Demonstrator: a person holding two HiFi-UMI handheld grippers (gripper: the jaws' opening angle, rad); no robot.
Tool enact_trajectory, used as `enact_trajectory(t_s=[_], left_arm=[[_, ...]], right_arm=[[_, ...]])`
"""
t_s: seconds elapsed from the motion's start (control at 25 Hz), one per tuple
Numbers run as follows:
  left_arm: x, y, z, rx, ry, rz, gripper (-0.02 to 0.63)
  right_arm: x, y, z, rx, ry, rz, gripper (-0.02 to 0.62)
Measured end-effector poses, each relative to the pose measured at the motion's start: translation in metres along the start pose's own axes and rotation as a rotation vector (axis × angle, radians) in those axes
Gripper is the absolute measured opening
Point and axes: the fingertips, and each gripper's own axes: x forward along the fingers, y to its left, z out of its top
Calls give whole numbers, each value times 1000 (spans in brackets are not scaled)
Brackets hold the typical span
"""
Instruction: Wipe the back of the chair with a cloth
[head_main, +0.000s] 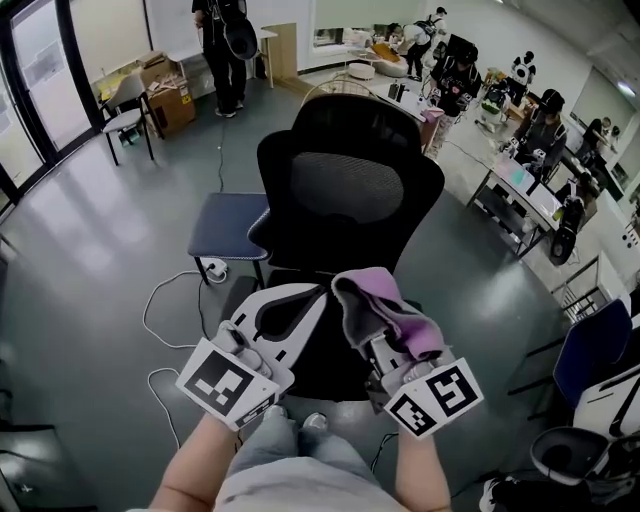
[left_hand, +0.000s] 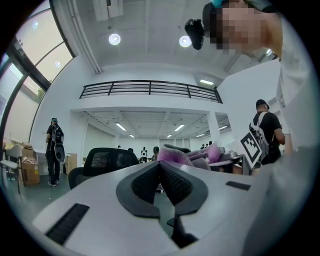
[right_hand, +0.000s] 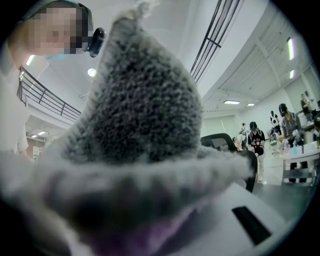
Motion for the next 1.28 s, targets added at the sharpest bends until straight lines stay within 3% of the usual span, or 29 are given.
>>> enact_trajectory(t_s=[0.24, 0.6, 0.96, 1.28], left_arm=[[13, 25, -6, -1, 2, 8, 11], [37, 76, -17, -8, 36, -45, 11], [61, 137, -23, 2, 43, -120, 11], [82, 156, -33, 1, 41, -228, 11]], right_arm=[[28, -14, -6, 16, 20, 1, 74], [86, -43, -11, 28, 28, -63, 74], [159, -69, -12, 34, 36, -122, 74], [192, -88, -16, 31, 61, -154, 74]])
